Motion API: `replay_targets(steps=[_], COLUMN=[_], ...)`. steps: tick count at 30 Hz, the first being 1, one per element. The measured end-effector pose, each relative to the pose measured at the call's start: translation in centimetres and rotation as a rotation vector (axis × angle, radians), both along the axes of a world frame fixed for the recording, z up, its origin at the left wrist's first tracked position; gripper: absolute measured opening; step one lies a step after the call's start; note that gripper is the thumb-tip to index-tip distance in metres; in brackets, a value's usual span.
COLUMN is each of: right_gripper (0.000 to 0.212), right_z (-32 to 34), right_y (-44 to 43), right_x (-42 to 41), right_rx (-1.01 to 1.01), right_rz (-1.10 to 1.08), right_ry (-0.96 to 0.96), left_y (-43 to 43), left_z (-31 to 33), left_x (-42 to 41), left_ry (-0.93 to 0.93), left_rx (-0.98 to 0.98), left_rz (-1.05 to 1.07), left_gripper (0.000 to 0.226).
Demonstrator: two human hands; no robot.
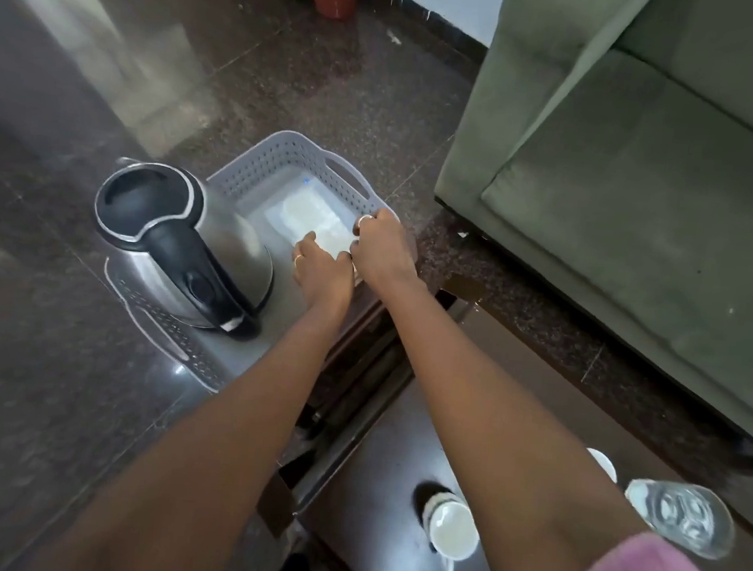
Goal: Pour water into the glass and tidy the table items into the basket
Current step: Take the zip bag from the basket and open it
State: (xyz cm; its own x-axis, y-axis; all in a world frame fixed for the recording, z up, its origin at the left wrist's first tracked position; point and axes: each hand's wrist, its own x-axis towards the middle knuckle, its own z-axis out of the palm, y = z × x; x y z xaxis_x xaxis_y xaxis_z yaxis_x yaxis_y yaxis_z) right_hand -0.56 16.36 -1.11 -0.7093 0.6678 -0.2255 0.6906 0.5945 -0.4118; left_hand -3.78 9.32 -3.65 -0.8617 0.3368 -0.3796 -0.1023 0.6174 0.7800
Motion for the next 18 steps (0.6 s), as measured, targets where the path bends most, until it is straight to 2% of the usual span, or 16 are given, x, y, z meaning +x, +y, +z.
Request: replay_targets(steps=[4,8,13,15,18], right_gripper=[0.023,0.03,0.042,0.036,0.026], right_z=[-1.9,-3.6,-5.0,-4.9,-4.2], right_y=[1.3,1.6,1.3,1.4,1.9], right_x=[-3.5,-5.0,-5.5,-5.5,-5.2], right_rx=[0.02,-0.101,-0.18,-0.2,-0.32], right_rz=[0.008,-0.07,-0.152,-0.187,-0.213], right_ry=[-0.113,-0.214,-0.195,-0.142,-0.029], left_y=[1.4,1.8,1.6,1.5,1.2], left_z=[-1.4,-3.0,-4.7,-5.0,-4.0], left_x=[-2.5,-3.7,-4.7,-4.9,-4.5], left_ry=[-0.13,-0.244,-0.348,-0.376,-0.292], left_rx=[-0.107,-0.116,0.021,0.142,0.308], left_rz=[0.097,0.247,0.379,0.427,0.435], left_gripper=[0.058,0.052,0.052,0.039,0.016])
